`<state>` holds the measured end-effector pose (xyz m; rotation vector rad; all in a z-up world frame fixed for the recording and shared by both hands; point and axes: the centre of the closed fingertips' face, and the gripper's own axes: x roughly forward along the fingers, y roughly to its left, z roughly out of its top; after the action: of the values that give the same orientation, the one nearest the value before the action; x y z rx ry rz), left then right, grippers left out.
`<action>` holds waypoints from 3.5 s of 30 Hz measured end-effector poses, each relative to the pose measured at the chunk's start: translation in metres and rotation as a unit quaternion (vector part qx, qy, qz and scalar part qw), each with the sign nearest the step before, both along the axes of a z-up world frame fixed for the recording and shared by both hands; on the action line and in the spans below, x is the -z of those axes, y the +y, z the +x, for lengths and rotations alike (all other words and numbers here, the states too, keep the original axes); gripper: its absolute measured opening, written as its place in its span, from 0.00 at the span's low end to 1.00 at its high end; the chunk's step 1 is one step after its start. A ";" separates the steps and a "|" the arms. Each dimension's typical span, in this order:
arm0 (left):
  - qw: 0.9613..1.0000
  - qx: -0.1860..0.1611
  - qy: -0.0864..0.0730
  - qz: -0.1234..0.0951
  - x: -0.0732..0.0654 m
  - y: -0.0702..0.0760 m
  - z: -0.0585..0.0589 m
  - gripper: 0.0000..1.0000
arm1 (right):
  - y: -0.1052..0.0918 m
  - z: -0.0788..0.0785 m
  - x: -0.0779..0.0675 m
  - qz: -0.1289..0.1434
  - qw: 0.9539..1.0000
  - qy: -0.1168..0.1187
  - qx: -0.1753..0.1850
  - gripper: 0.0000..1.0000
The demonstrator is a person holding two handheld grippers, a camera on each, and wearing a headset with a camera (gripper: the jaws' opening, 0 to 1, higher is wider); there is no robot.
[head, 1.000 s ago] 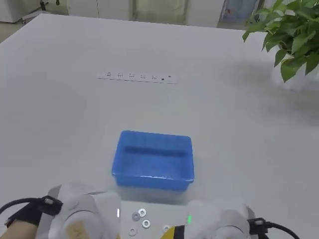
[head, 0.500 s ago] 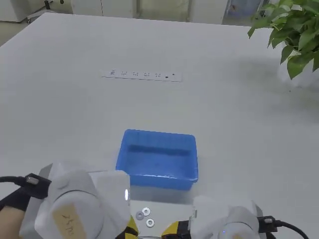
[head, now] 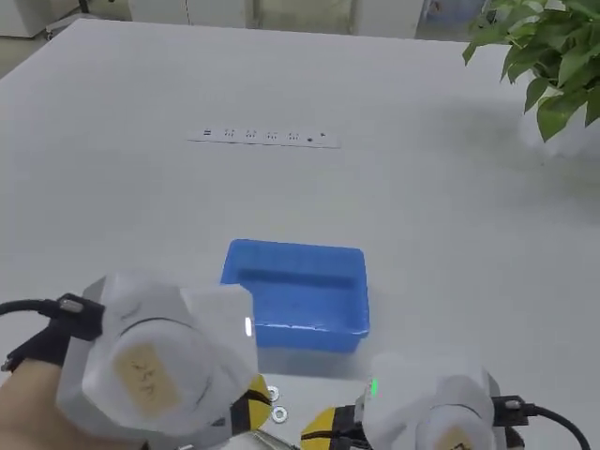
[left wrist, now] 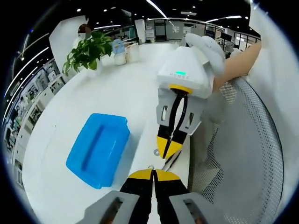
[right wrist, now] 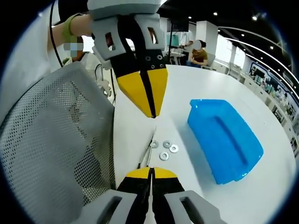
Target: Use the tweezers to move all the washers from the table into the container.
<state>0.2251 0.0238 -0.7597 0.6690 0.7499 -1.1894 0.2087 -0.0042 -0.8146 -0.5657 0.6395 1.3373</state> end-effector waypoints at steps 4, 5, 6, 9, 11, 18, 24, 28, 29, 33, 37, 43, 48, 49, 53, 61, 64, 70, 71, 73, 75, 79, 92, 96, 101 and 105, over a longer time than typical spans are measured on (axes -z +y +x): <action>1.000 -0.021 0.019 0.006 0.019 0.021 0.004 0.00 | -0.001 0.004 -0.003 0.011 1.000 0.008 0.017 0.00; 1.000 -0.023 0.018 0.008 0.022 0.024 0.005 0.00 | -0.001 0.005 -0.002 0.011 1.000 0.008 0.018 0.00; 0.999 -0.022 0.018 0.015 0.027 0.029 0.007 0.00 | -0.001 0.005 -0.002 0.011 1.000 0.010 0.020 0.00; 0.999 -0.021 0.019 0.025 0.034 0.032 0.012 0.00 | -0.001 0.004 -0.001 0.012 1.000 0.016 0.023 0.00; 0.999 -0.008 0.019 0.037 0.040 0.033 0.015 0.02 | -0.001 0.004 -0.001 0.013 0.999 0.021 0.024 0.01; 0.990 0.092 0.026 0.106 0.068 0.033 0.004 0.04 | -0.005 0.008 0.000 0.010 0.999 0.022 0.035 0.03; 0.991 0.096 0.017 0.088 0.070 0.026 0.005 0.00 | -0.008 0.012 -0.001 0.012 0.999 0.022 0.047 0.03; 0.990 0.106 0.031 0.083 0.067 0.027 -0.002 0.00 | -0.009 0.013 -0.001 0.013 0.998 0.021 0.051 0.03; 0.991 0.106 0.031 0.078 0.064 0.026 -0.003 0.00 | -0.009 0.014 -0.001 0.013 0.998 0.021 0.051 0.03; 0.992 0.107 0.025 0.055 0.045 0.023 -0.011 0.00 | -0.008 0.014 -0.003 0.016 0.999 0.016 0.049 0.07; 0.994 0.102 0.006 0.034 0.020 0.017 -0.013 0.00 | -0.005 0.011 -0.005 0.022 0.999 0.015 0.044 0.10; 0.993 0.113 -0.026 0.004 -0.013 -0.005 -0.015 0.00 | -0.001 0.010 -0.007 0.026 0.999 0.006 0.033 0.11; 0.992 0.119 -0.041 -0.011 -0.026 -0.025 -0.015 0.00 | -0.005 0.013 -0.011 0.032 0.999 0.008 0.040 0.08; 0.992 0.118 -0.043 -0.011 -0.026 -0.026 -0.013 0.00 | -0.006 0.014 -0.011 0.032 0.999 0.009 0.041 0.07; 0.992 0.114 -0.048 -0.027 -0.037 -0.032 -0.007 0.00 | -0.004 0.018 -0.018 0.043 0.998 -0.003 0.047 0.06; 0.991 0.110 -0.066 -0.029 -0.047 -0.038 0.011 0.00 | -0.004 0.035 -0.028 0.078 0.994 0.000 0.081 0.07; 0.991 0.113 -0.067 -0.023 -0.045 -0.039 0.014 0.00 | -0.002 0.039 -0.026 0.078 0.994 -0.002 0.080 0.07; 0.991 0.117 -0.063 -0.013 -0.044 -0.039 0.015 0.00 | 0.002 0.038 -0.024 0.085 0.993 0.014 0.079 0.08; 0.991 0.119 -0.061 -0.011 -0.043 -0.039 0.015 0.00 | 0.002 0.038 -0.023 0.083 0.993 0.014 0.077 0.08; 0.991 0.121 -0.058 -0.010 -0.041 -0.040 0.015 0.00 | 0.002 0.037 -0.021 0.084 0.993 0.018 0.076 0.08; 0.991 0.124 -0.058 -0.008 -0.040 -0.042 0.014 0.00 | 0.003 0.037 -0.020 0.083 0.993 0.020 0.075 0.08; 0.990 0.128 -0.056 -0.011 -0.040 -0.046 0.014 0.00 | 0.003 0.037 -0.020 0.083 0.993 0.022 0.076 0.08; 0.991 0.121 -0.041 -0.024 -0.041 -0.053 0.017 0.00 | 0.008 0.040 -0.050 0.165 0.981 0.044 0.097 0.11; 0.993 0.107 -0.032 -0.035 -0.041 -0.057 0.017 0.00 | 0.007 0.040 -0.049 0.160 0.982 0.038 0.088 0.04; 0.996 0.035 -0.041 -0.068 -0.045 -0.050 0.026 0.01 | 0.001 0.041 -0.047 0.153 0.984 0.028 0.090 0.02; 0.991 -0.028 -0.040 -0.122 -0.055 -0.037 0.027 0.06 | -0.003 0.042 -0.047 0.156 0.982 0.035 0.098 0.02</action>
<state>0.2524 -0.0128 -0.7051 0.4848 0.5417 -1.1731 0.2505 -0.0074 -0.7680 -0.1960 0.5142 1.2445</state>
